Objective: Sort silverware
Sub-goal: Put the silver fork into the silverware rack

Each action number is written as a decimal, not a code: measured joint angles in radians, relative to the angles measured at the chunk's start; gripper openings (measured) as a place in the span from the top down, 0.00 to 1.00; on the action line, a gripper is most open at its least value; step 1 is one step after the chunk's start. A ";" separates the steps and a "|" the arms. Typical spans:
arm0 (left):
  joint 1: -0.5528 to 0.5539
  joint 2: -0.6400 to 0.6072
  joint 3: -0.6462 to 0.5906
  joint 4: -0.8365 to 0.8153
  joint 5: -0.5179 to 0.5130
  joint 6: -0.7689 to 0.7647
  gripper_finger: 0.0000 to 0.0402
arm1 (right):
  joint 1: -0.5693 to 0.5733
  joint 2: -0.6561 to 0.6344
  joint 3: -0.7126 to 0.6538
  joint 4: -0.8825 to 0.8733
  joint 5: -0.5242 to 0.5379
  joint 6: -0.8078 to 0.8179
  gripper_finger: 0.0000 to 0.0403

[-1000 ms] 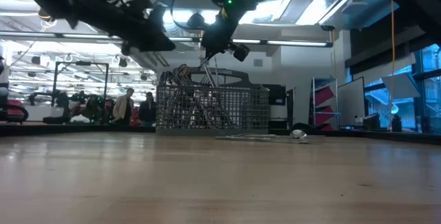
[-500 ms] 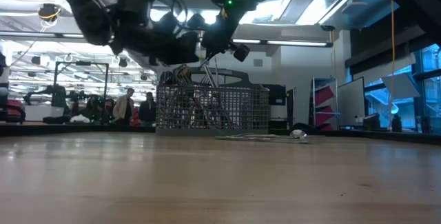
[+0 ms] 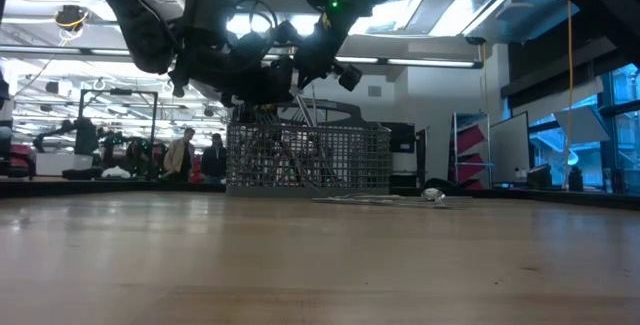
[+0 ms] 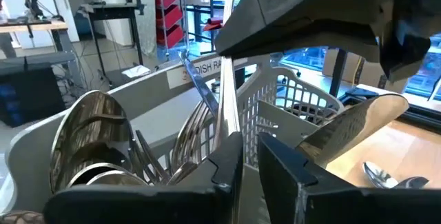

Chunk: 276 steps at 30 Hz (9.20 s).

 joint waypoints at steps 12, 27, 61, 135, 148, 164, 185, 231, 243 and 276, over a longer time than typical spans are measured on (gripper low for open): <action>0.007 0.000 0.001 -0.016 -0.001 -0.004 0.90 | 0.000 0.000 0.000 -0.006 -0.079 0.053 0.95; 0.008 0.000 0.000 -0.022 -0.002 -0.004 0.90 | 0.002 0.000 0.000 -0.001 -0.111 0.170 0.75; 0.008 0.005 -0.003 0.032 0.000 -0.050 0.90 | 0.000 -0.160 0.002 -0.017 0.078 0.751 0.77; -0.112 0.000 -0.001 -0.074 0.184 -0.162 0.90 | -0.229 -0.016 -0.002 -0.528 -0.445 0.889 0.77; -0.112 0.000 -0.002 -0.074 0.184 -0.166 0.90 | -0.226 -0.010 -0.002 -0.531 -0.406 0.938 0.98; -0.150 -0.049 -0.001 -0.036 0.184 -0.159 0.90 | -0.197 -0.054 -0.002 -0.642 -0.263 0.909 0.99; -0.177 -0.519 -0.002 -0.733 0.163 -0.127 0.99 | -0.051 -0.092 -0.002 -0.630 0.258 0.482 0.99; -0.177 -0.745 -0.002 -1.018 0.118 -0.088 0.99 | -0.031 -0.086 -0.001 -0.218 0.110 -0.401 0.99; -0.177 -0.745 -0.002 -1.017 0.118 -0.132 0.99 | -0.032 -0.085 -0.001 -0.203 -0.002 -0.396 0.99; -0.289 -1.363 -0.616 -0.545 0.307 -0.029 0.99 | -0.031 -0.085 -0.002 -0.149 -0.023 -0.393 0.99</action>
